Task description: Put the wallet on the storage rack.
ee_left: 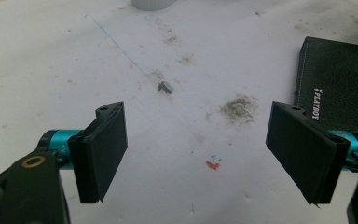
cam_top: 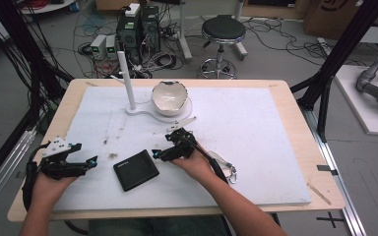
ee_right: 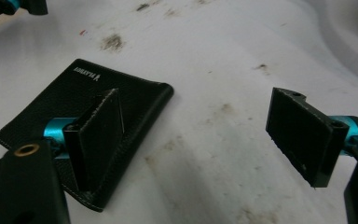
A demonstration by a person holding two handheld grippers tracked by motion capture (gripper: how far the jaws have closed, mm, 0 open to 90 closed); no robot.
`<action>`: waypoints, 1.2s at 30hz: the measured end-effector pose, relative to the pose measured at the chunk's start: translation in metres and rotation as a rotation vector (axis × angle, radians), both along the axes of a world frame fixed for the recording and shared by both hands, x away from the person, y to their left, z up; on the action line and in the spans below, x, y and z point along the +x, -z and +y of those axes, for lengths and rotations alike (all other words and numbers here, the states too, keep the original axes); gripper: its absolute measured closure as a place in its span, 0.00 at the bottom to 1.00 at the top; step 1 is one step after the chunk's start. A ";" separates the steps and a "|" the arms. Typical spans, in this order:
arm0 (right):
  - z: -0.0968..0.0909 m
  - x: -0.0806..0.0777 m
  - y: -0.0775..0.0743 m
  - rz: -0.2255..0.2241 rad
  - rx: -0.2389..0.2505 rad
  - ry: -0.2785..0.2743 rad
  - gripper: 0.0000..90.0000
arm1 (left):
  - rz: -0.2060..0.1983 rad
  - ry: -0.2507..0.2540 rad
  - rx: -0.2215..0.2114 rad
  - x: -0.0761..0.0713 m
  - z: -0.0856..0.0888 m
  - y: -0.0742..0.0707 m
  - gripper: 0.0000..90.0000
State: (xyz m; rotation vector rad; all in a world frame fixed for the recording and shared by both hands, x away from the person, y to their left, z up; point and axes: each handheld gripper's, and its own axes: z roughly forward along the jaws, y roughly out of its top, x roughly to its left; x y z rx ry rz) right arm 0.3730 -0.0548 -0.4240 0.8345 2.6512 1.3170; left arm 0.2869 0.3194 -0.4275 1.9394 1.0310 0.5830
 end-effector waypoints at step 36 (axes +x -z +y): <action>0.029 -0.014 0.018 0.138 -0.065 -0.173 0.83 | 0.002 -0.019 0.007 -0.009 0.006 0.000 0.23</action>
